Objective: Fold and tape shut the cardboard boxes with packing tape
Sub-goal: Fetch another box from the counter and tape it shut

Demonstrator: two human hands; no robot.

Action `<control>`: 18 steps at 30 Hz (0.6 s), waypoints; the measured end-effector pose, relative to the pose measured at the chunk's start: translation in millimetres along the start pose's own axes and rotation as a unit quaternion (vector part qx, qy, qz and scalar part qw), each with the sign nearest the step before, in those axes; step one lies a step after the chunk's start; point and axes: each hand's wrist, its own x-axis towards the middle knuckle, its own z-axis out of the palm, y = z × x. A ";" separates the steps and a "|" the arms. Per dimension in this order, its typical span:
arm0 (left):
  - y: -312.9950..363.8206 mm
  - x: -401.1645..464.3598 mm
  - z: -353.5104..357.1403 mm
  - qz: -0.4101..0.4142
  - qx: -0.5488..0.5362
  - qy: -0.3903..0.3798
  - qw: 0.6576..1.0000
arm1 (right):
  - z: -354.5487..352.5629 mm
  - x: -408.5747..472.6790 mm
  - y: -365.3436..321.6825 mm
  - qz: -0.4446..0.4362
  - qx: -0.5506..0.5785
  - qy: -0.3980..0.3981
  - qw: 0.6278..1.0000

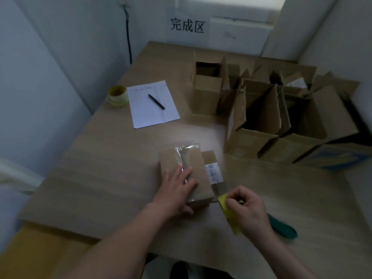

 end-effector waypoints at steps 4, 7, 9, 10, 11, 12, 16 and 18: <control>9.1 -14.8 -45.0 0.030 -0.227 0.073 0.971 | -4.1 -5.3 -16.7 -0.006 -0.037 -0.069 0.997; 37.7 -43.2 -56.0 0.033 -0.461 0.120 0.879 | -1.0 -11.1 -26.4 0.004 -0.035 -0.137 0.990; 53.6 -58.1 -51.5 0.007 -0.529 0.098 0.843 | 3.4 -16.4 -31.0 -0.003 -0.046 -0.160 0.986; 58.2 -62.4 -47.3 -0.014 -0.552 0.098 0.828 | 5.4 -19.1 -32.7 -0.005 -0.061 -0.166 0.984; 60.1 -65.1 -41.8 -0.038 -0.566 0.106 0.817 | 7.0 -21.6 -34.0 -0.006 -0.074 -0.174 0.982; 60.3 -67.6 -35.9 -0.061 -0.574 0.117 0.808 | 8.8 -24.5 -33.9 -0.004 -0.084 -0.184 0.979; 58.1 -80.0 -16.0 -0.104 -0.561 0.123 0.812 | 13.5 -34.7 -34.1 0.014 -0.123 -0.229 0.966; 56.6 -84.3 -6.3 -0.109 -0.520 0.128 0.837 | 18.3 -37.7 -34.8 0.029 -0.138 -0.246 0.959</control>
